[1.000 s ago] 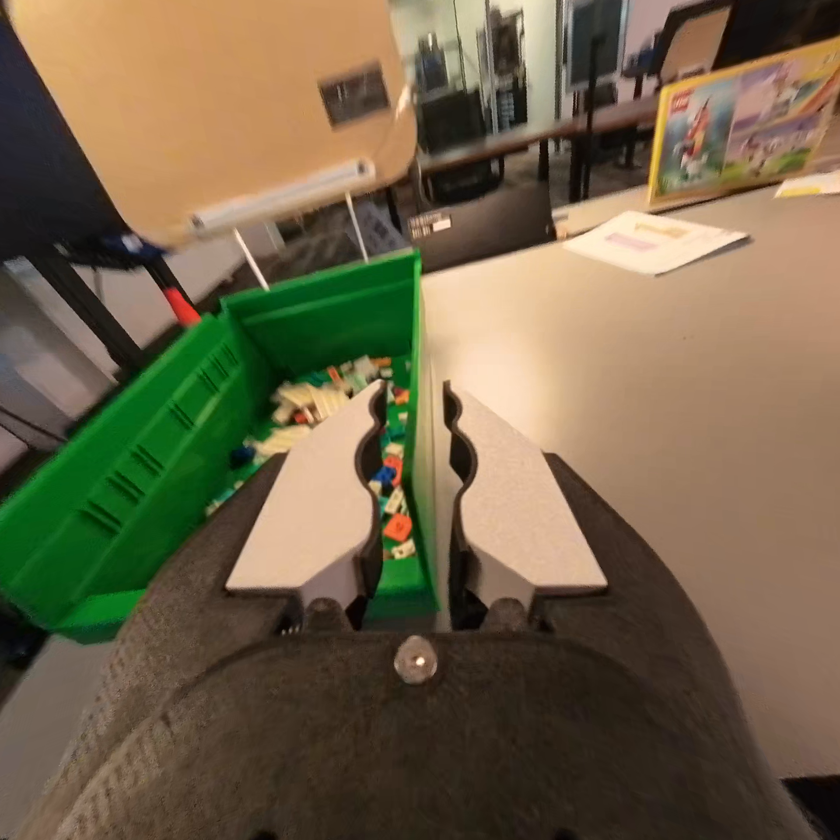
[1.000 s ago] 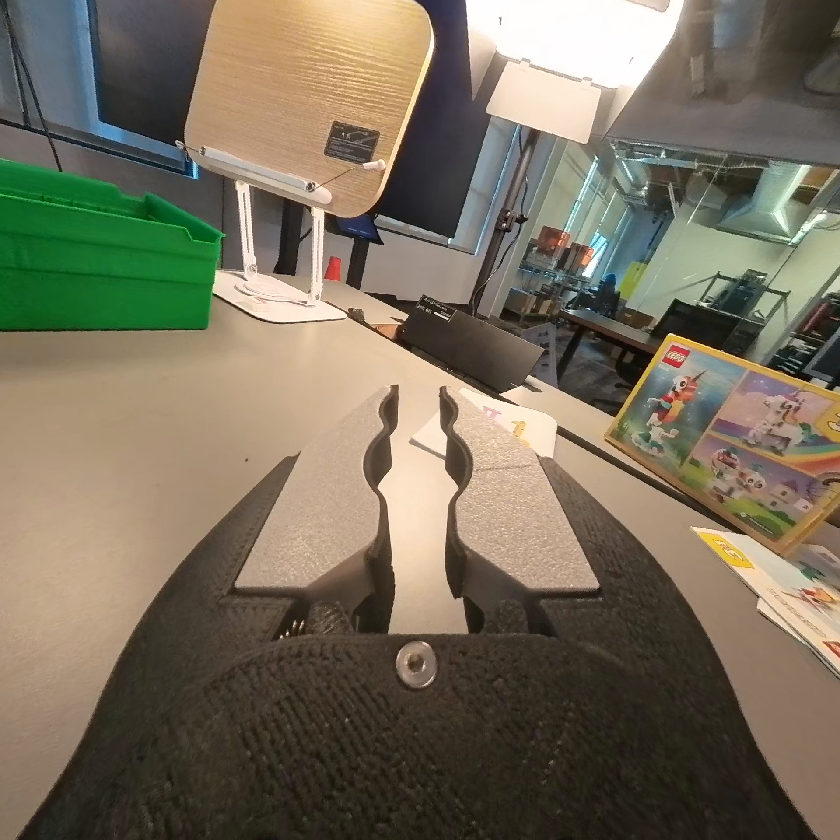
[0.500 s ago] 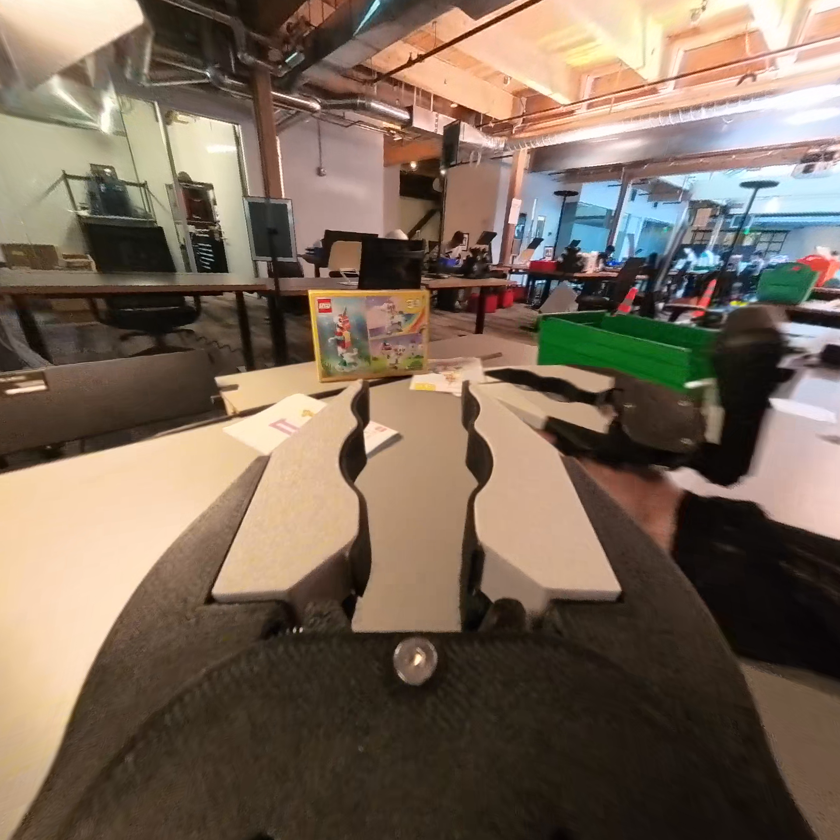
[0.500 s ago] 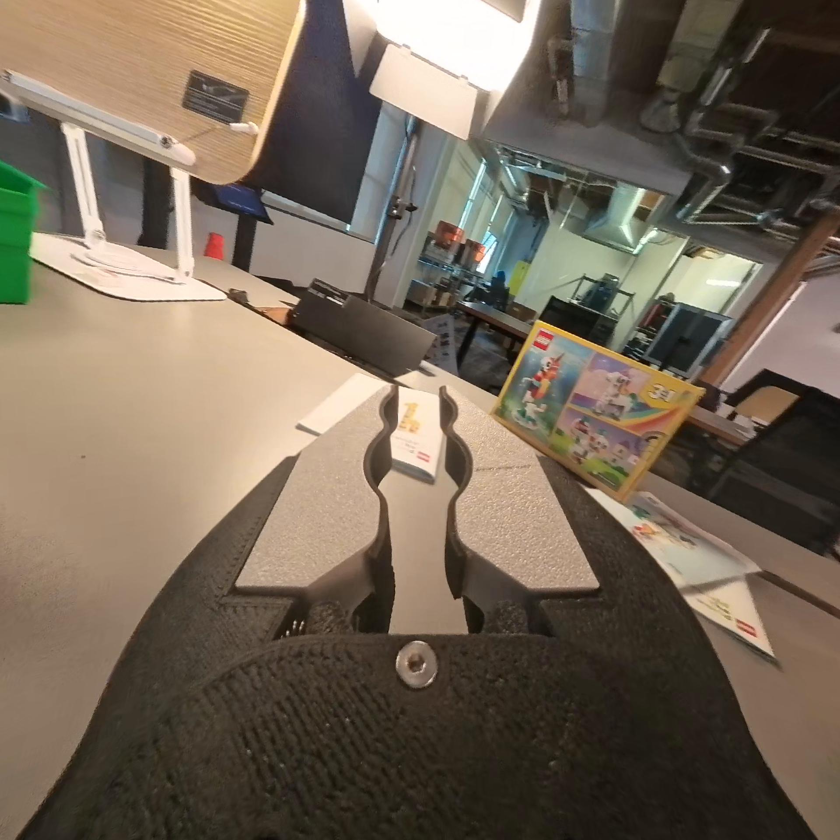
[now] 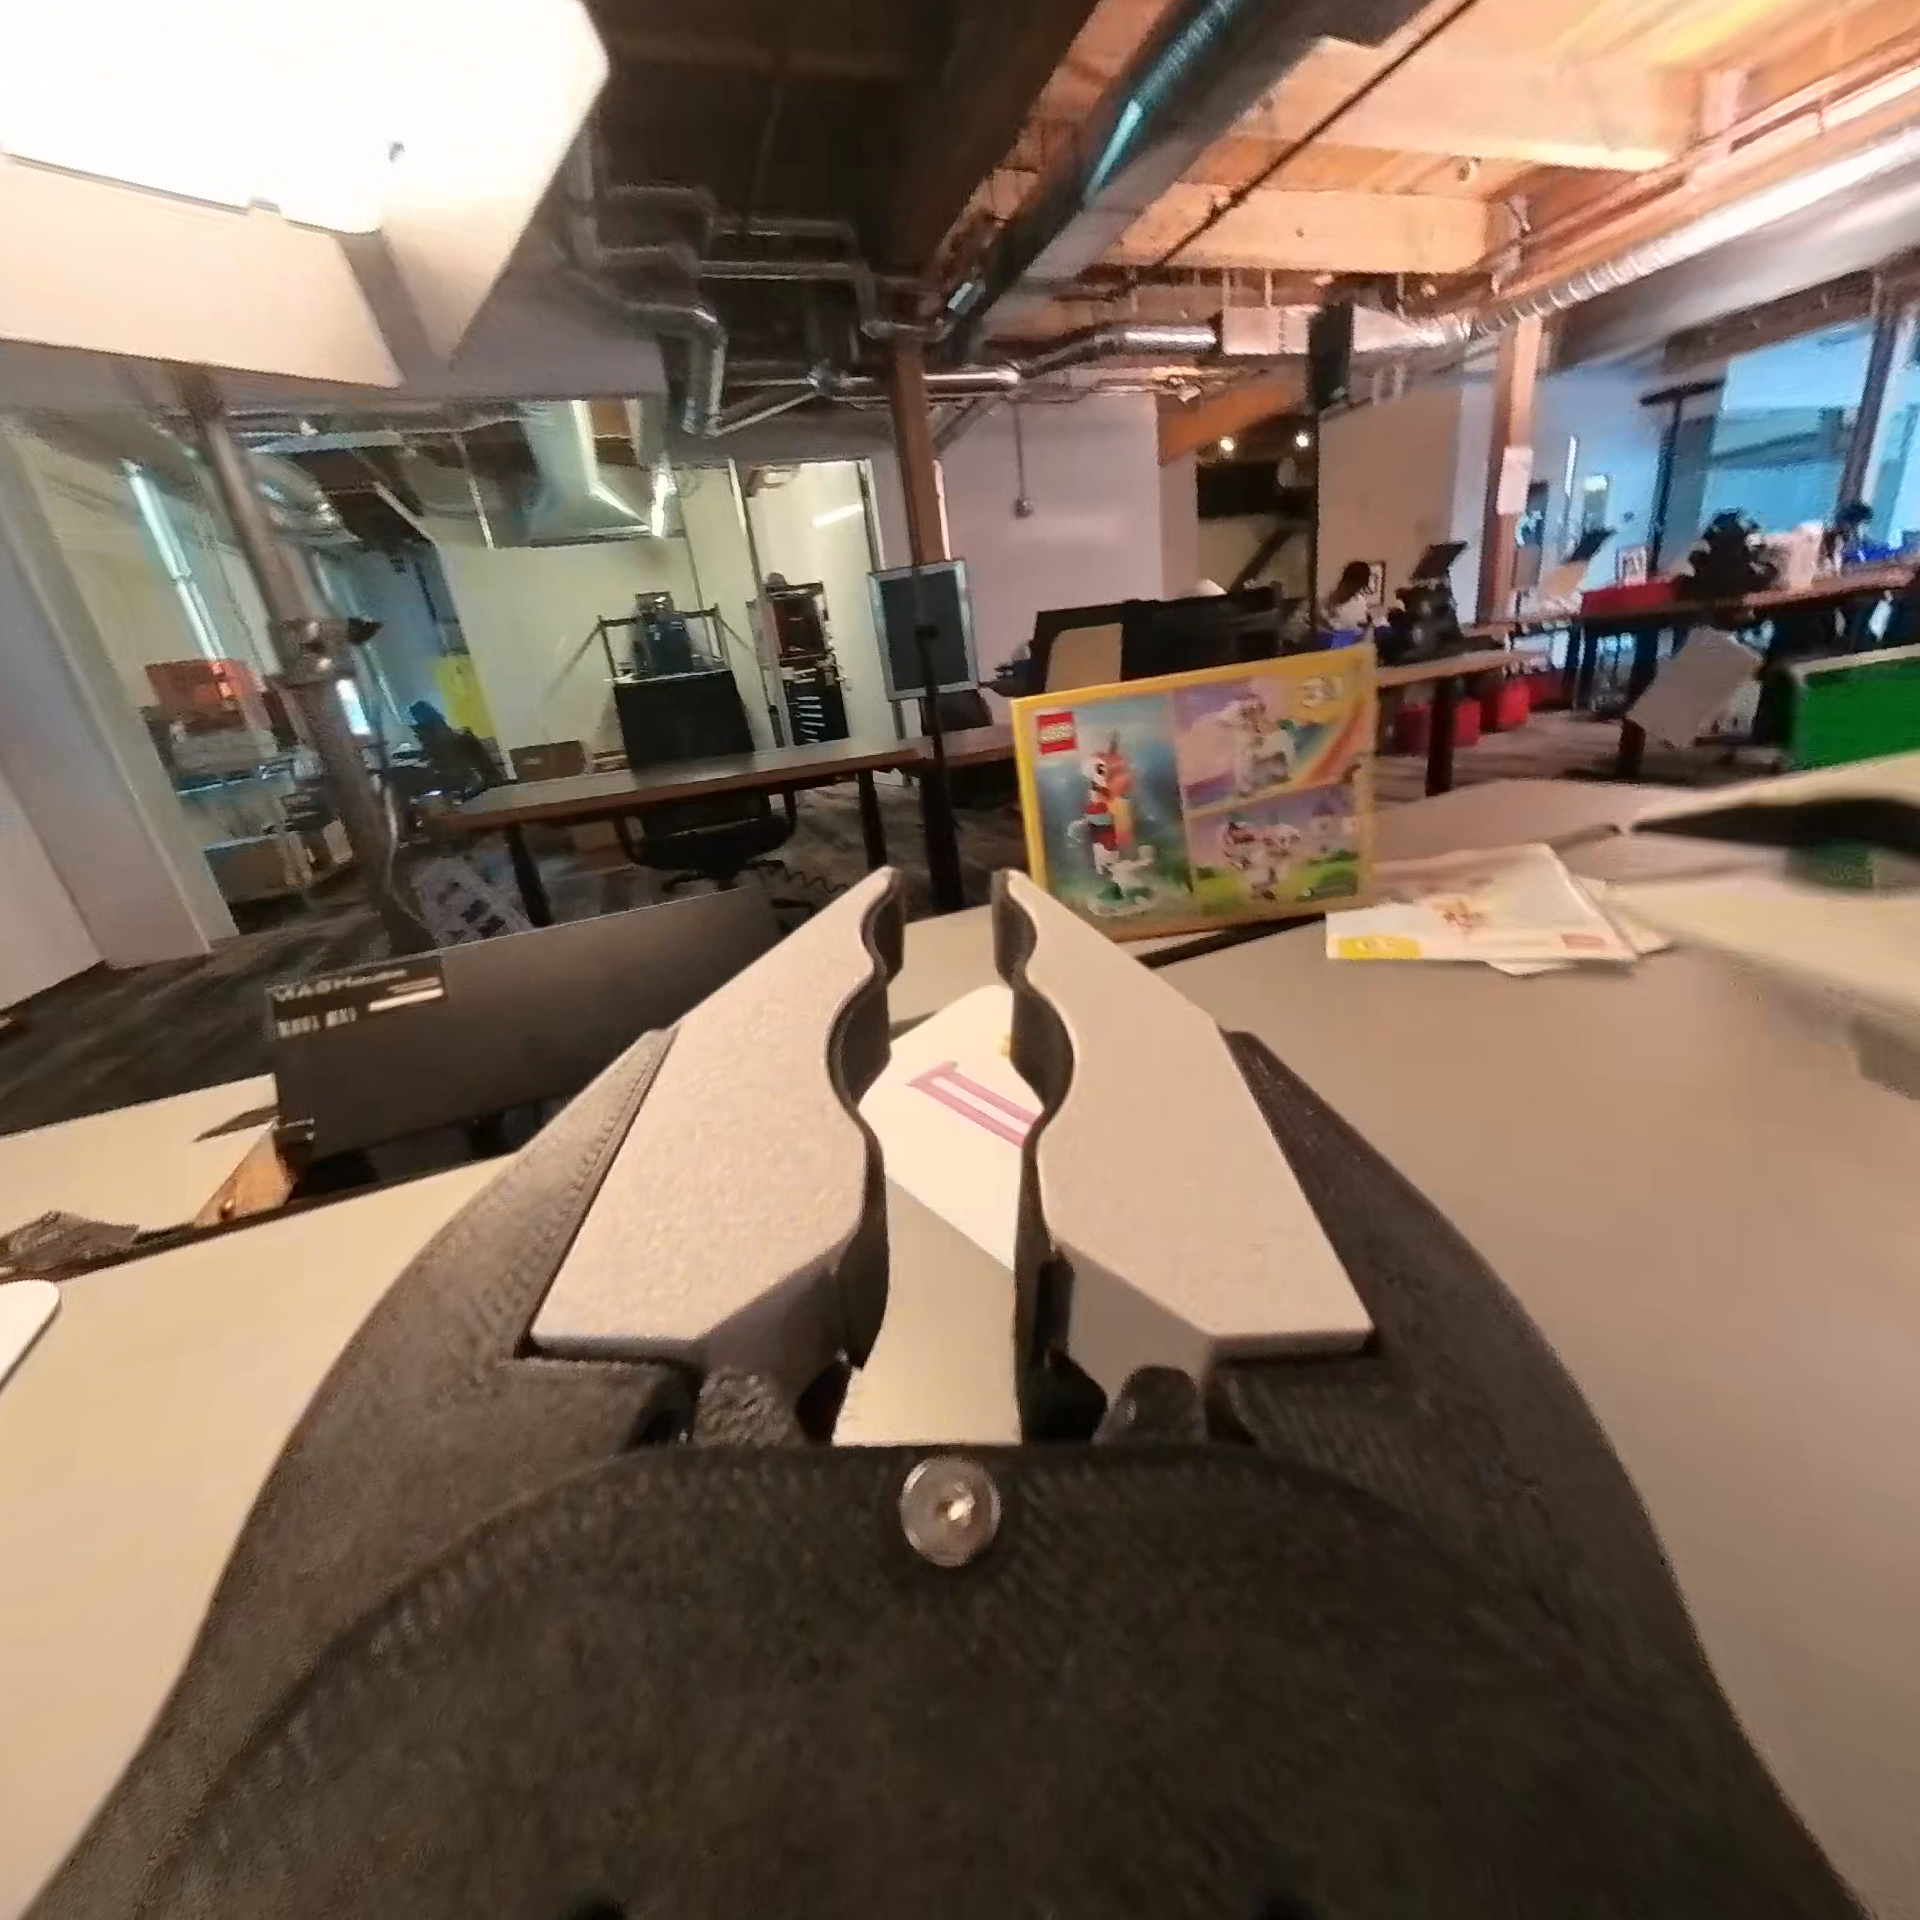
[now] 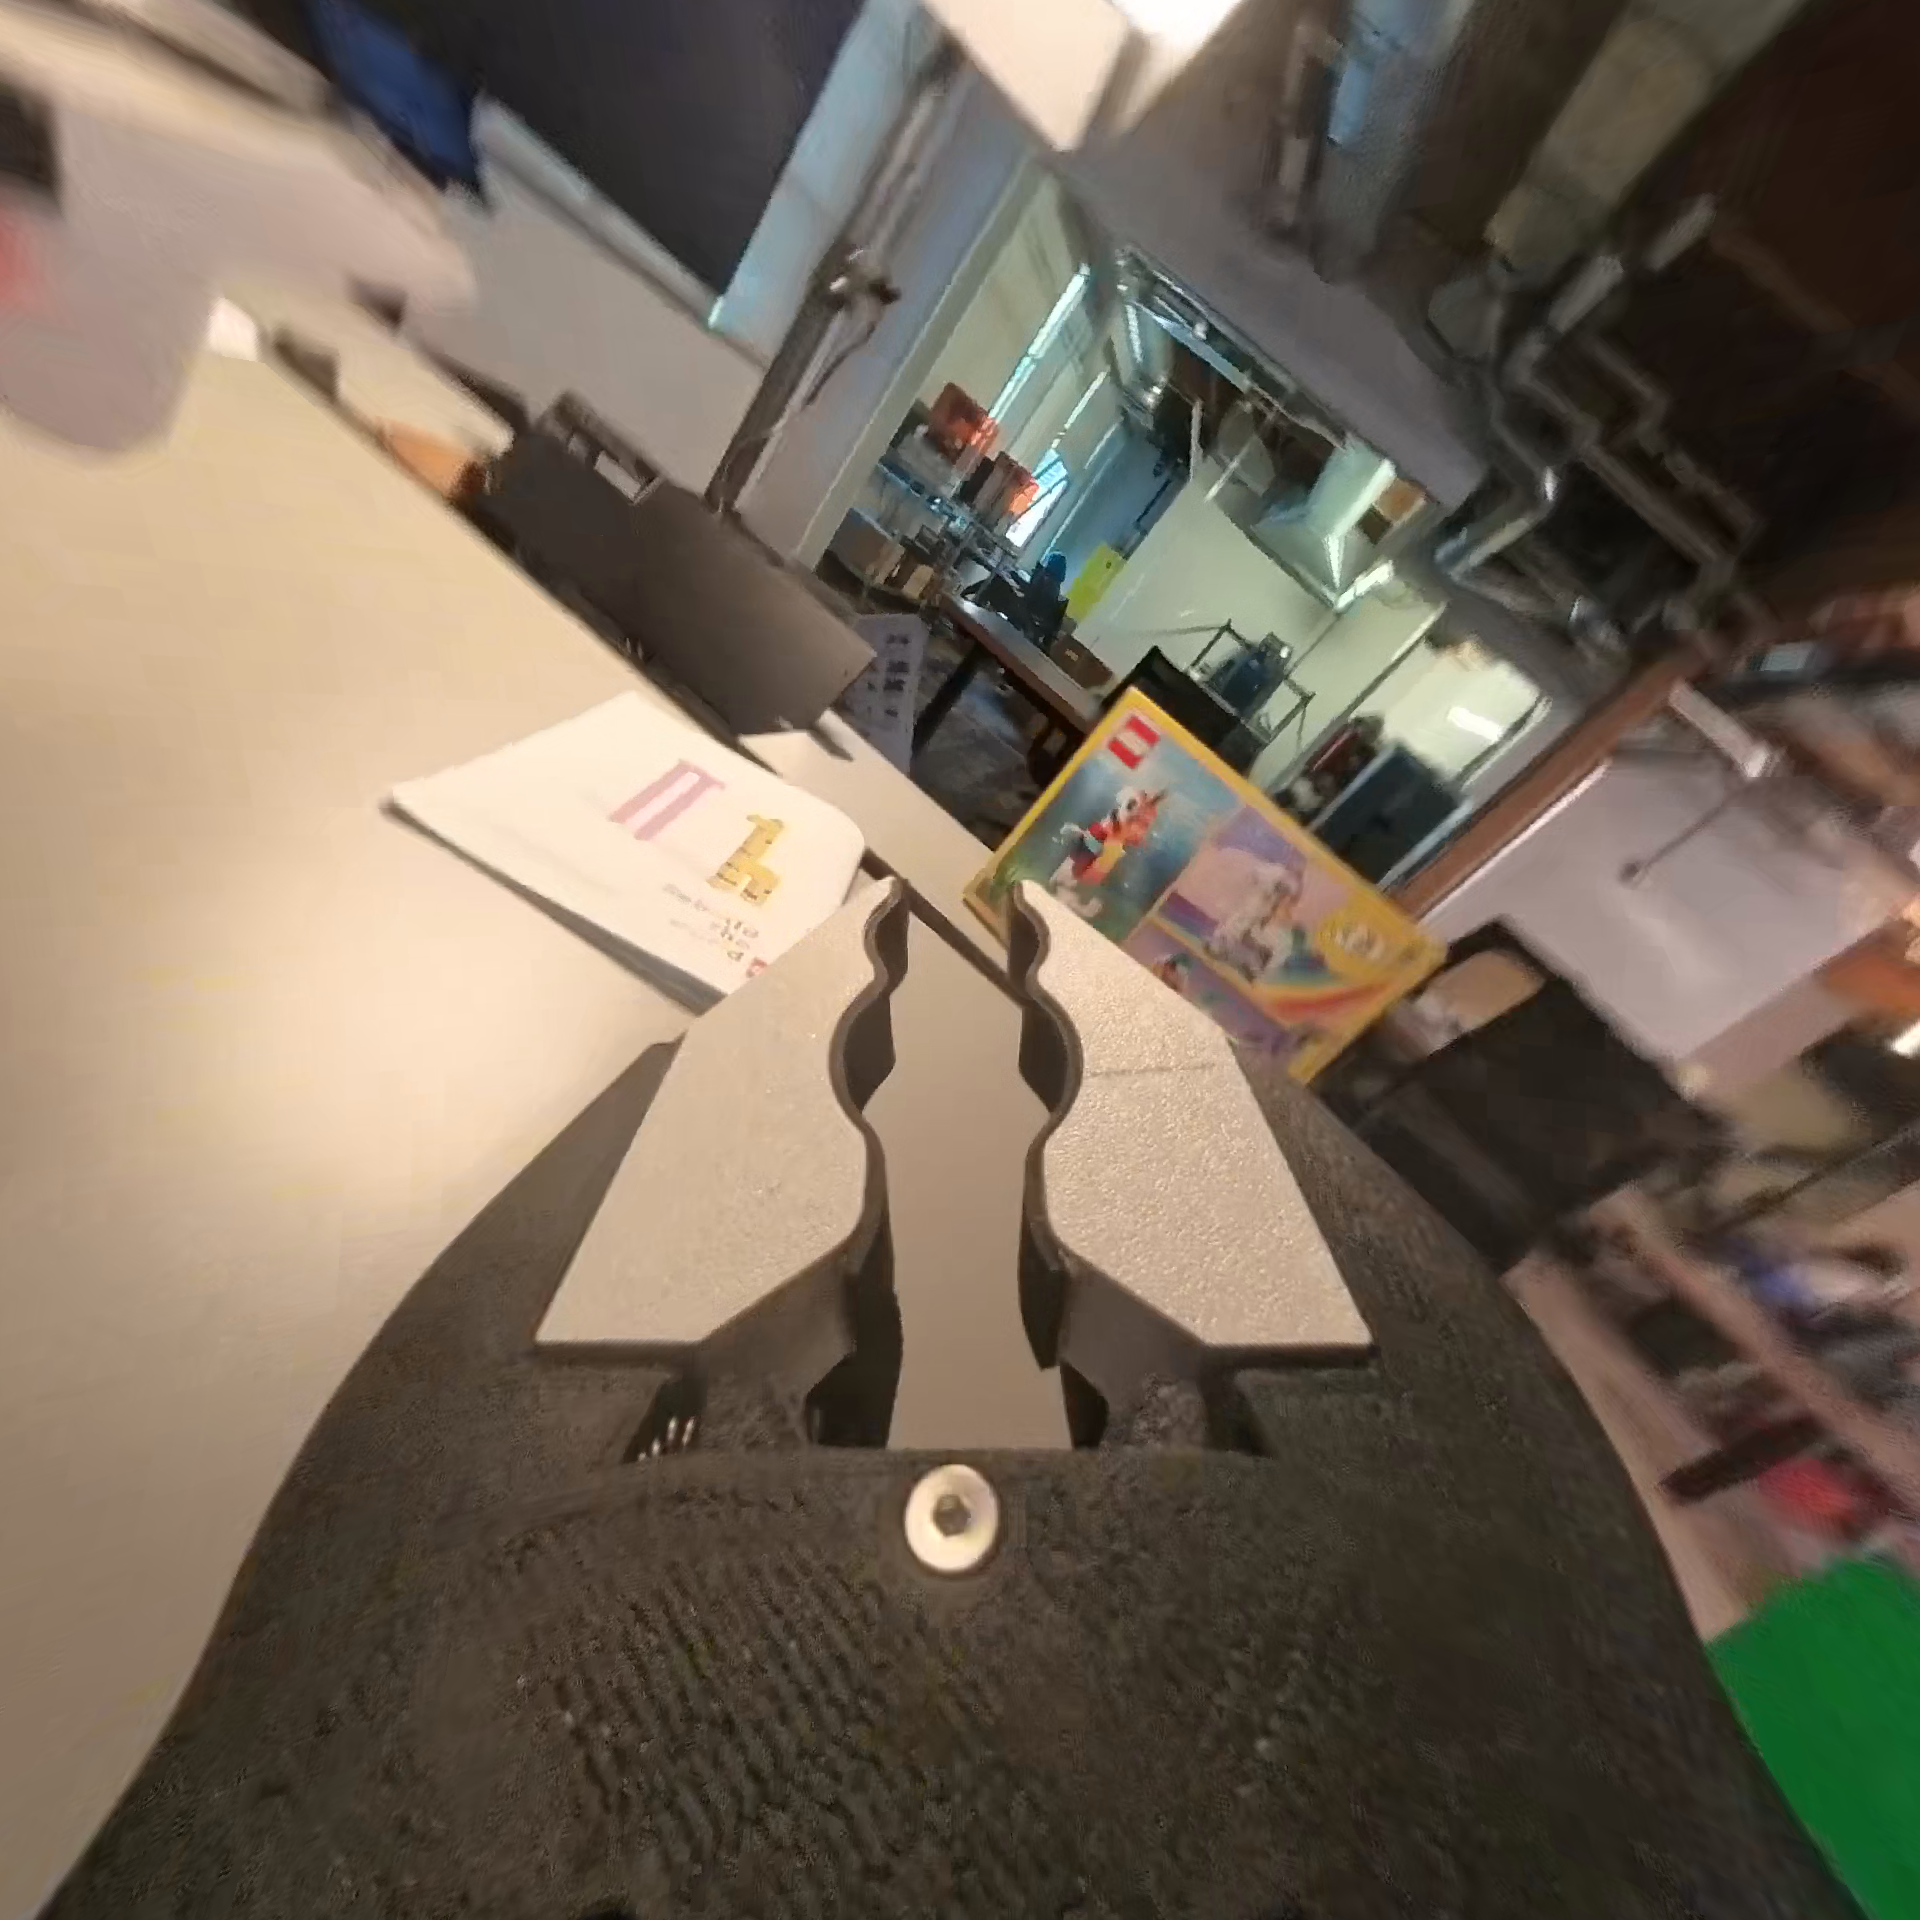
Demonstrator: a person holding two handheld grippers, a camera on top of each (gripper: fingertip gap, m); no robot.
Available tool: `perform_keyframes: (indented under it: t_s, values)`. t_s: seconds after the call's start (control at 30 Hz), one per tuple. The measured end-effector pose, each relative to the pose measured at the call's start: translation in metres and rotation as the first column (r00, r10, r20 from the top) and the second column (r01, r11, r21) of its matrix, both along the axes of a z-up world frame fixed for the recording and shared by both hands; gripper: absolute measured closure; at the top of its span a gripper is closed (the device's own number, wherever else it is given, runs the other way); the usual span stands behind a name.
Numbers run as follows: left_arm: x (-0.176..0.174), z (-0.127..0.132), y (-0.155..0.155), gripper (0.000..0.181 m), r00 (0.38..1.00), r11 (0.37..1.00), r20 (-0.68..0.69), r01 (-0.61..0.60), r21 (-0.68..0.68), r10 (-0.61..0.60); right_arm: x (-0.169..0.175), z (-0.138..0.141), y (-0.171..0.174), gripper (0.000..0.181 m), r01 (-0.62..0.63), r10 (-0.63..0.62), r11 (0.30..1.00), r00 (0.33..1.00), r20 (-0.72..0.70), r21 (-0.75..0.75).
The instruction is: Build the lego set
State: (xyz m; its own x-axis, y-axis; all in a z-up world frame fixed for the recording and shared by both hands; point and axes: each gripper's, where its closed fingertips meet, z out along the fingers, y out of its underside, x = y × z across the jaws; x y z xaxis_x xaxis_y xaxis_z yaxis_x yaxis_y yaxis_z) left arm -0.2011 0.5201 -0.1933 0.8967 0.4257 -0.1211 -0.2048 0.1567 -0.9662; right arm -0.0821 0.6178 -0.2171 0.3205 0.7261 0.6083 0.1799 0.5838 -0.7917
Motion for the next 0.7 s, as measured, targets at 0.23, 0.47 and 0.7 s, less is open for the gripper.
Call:
perform_keyframes:
  t_s: [0.23, 0.47, 0.7]
  values:
    - [-0.039, 0.015, -0.016, 0.166, 0.994, 0.994, 0.108, -0.046, 0.099, 0.035, -0.071, -0.036, -0.016, 0.165, -0.121, 0.092, 0.987, 0.962, 0.256, 0.102]
    - [-0.064, 0.001, -0.005, 0.169, 0.975, 0.999, 0.223, -0.008, 0.04, -0.001, -0.103, -0.075, 0.026, 0.139, 0.085, 0.179, 0.786, 0.917, 0.358, -0.612]
    - [-0.06, -0.078, 0.038, 0.181, 0.94, 0.846, 0.336, 0.222, -0.484, -0.054, -0.106, -0.091, 0.028, 0.132, 0.188, 0.313, 0.463, 0.88, 0.358, -0.866]
